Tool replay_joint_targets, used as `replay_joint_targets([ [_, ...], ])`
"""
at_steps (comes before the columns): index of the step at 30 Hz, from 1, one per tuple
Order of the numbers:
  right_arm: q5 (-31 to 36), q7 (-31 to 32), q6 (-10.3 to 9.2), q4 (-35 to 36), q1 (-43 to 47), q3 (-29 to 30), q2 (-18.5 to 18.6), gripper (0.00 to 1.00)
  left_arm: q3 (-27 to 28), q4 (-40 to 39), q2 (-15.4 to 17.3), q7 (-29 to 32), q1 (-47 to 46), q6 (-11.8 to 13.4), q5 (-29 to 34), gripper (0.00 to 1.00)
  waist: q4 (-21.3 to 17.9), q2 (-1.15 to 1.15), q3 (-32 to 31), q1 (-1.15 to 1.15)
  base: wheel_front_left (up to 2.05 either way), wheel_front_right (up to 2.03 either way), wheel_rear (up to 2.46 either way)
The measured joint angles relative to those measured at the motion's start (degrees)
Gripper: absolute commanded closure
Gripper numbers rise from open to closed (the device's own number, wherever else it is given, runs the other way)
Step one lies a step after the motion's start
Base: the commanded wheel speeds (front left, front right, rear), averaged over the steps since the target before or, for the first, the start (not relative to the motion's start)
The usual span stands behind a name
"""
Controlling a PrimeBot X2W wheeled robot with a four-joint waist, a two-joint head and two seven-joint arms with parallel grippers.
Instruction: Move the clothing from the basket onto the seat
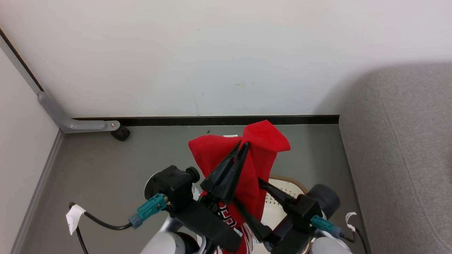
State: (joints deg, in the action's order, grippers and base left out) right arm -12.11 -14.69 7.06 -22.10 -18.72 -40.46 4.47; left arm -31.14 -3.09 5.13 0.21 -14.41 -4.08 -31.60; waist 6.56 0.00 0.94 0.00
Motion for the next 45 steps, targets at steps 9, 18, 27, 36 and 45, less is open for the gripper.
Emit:
replay_joint_targets([
  [9,-0.53,0.00,0.00,-0.59,0.40,-0.27,-0.01,0.71,-2.49,-5.06,-0.19,3.69,1.22,-0.54,-3.63,1.00,-0.04,0.00,0.26,0.00,0.00,0.00,0.00],
  [18,-2.93,0.01,0.00,-0.08,0.37,-1.33,0.02,1.00,-0.32,-5.14,-0.01,5.84,1.97,1.23,-4.34,1.00,-0.39,0.00,0.65,0.00,0.00,0.00,0.00],
  [27,-6.35,0.02,0.01,3.15,0.26,-1.51,0.78,1.00,4.17,-1.88,1.59,6.14,2.38,3.86,-4.34,0.00,-2.39,0.00,1.77,0.00,0.00,0.00,0.00],
  [36,-7.66,0.01,0.01,5.91,-0.81,6.42,6.32,1.00,4.80,-1.85,3.41,4.64,6.78,5.09,-3.66,0.00,-5.76,0.00,2.61,0.00,0.00,0.00,0.00],
  [45,-7.67,0.01,-0.82,10.26,-0.82,11.94,9.69,1.00,2.16,-4.50,4.69,0.90,10.34,3.96,-0.75,0.00,-9.37,0.00,3.22,0.00,0.00,0.00,0.00],
])
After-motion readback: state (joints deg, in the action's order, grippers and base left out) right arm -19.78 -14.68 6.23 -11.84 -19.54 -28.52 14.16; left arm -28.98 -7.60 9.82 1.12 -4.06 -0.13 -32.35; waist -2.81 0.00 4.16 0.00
